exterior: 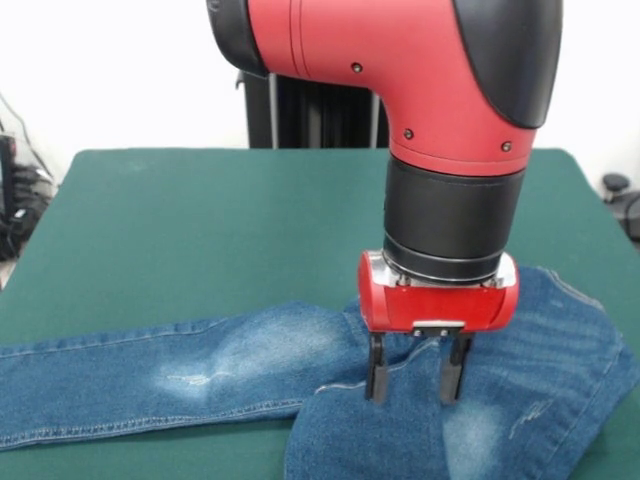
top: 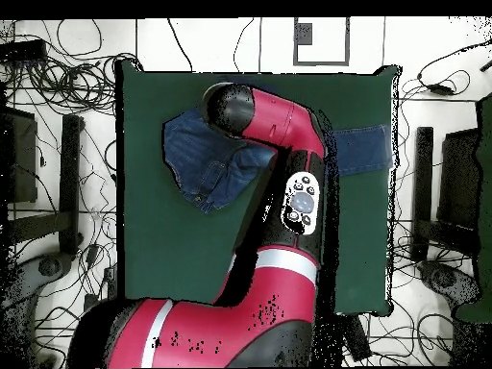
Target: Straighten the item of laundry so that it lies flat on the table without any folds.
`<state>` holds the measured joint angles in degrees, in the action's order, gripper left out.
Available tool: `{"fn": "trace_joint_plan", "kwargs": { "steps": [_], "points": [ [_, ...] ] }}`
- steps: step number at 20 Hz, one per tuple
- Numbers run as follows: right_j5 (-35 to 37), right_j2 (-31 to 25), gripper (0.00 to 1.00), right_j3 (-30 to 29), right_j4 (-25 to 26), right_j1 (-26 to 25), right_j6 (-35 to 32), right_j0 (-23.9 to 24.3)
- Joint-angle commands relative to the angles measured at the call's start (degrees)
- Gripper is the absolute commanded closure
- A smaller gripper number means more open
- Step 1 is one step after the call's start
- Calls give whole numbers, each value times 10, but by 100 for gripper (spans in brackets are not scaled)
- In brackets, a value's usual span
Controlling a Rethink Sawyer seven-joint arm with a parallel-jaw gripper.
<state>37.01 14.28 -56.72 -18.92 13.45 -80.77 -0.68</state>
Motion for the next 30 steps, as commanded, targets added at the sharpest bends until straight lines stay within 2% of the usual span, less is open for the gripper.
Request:
{"fn": "trace_joint_plan", "kwargs": {
  "steps": [1,30],
  "points": [
    [-41,-65,0,-103,-14,0,-144,-8],
    [-31,-55,0,-121,-22,9,-160,-25]
  ]
}}
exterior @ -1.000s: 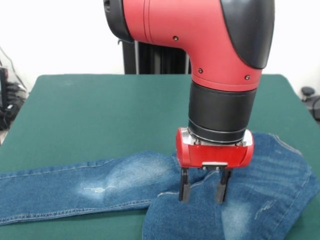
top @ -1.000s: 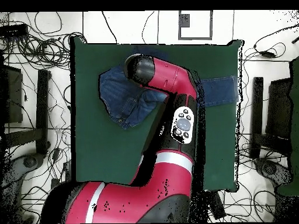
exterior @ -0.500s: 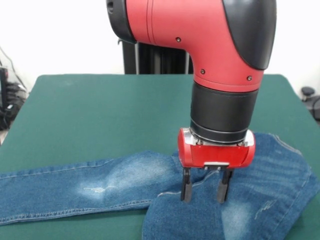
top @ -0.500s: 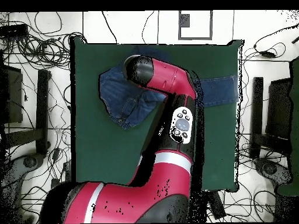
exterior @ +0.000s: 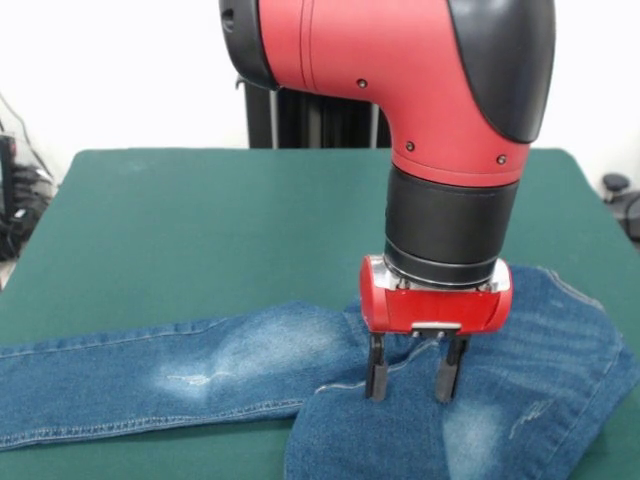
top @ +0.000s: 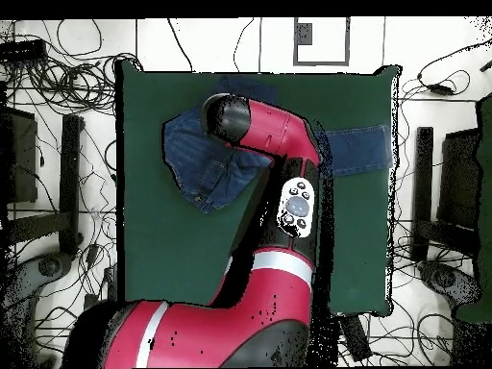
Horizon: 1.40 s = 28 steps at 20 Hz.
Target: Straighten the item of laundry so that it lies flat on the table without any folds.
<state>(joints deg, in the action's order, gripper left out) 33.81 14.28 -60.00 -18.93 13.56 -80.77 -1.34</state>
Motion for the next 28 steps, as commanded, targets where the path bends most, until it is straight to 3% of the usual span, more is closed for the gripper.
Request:
{"fn": "trace_joint_plan", "kwargs": {
  "steps": [1,28],
  "points": [
    [0,-56,0,-90,-22,8,-160,-19],
    [6,-41,0,-77,-28,-3,-181,-33]
  ]
}}
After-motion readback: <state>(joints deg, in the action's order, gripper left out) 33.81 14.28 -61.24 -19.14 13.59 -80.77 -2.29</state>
